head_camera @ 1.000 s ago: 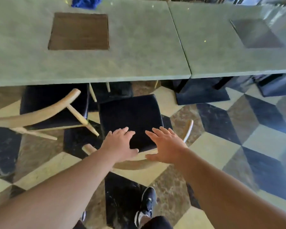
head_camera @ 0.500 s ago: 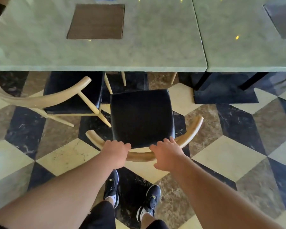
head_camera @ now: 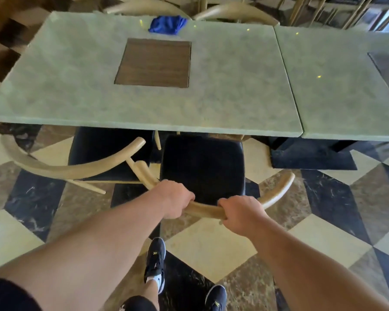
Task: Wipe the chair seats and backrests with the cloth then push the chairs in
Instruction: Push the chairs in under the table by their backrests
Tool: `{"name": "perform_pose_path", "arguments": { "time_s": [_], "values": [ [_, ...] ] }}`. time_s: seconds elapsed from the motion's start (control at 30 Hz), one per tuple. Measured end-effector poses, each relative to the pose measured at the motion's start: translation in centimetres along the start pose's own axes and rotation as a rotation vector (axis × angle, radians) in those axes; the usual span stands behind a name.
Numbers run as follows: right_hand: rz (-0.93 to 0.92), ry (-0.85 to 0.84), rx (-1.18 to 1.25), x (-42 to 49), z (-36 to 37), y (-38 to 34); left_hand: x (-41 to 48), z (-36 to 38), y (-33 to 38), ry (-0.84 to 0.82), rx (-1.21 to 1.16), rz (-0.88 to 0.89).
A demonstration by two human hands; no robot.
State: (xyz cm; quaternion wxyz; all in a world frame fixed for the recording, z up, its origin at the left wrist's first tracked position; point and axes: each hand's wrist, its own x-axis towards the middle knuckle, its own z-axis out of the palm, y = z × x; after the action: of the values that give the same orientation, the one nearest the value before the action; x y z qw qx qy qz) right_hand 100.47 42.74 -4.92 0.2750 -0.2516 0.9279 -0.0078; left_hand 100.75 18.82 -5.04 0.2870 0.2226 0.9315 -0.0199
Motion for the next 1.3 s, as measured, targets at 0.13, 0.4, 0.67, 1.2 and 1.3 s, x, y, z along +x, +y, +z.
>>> {"name": "perform_pose_path", "arguments": {
  "time_s": [0.13,0.4,0.67,1.2,1.3],
  "values": [
    [0.031,0.054,-0.01,4.6,-3.4,-0.1,2.7,-4.2,-4.7,0.009,0.049,0.021],
    [0.024,0.01,-0.144,12.7,-5.1,2.4,9.8,-3.8,-10.3,0.027,0.027,0.12],
    [0.129,-0.055,-0.188,12.2,-3.2,3.0,7.4,0.7,-10.2,0.361,-0.066,0.147],
    [0.123,0.034,0.215,22.3,-2.4,-16.6,0.1,5.4,-26.9,0.15,-0.389,-0.448],
    [0.115,0.091,0.157,22.8,-3.6,-14.6,0.1,5.9,-26.5,0.148,-0.37,-0.444]
  ]
}}
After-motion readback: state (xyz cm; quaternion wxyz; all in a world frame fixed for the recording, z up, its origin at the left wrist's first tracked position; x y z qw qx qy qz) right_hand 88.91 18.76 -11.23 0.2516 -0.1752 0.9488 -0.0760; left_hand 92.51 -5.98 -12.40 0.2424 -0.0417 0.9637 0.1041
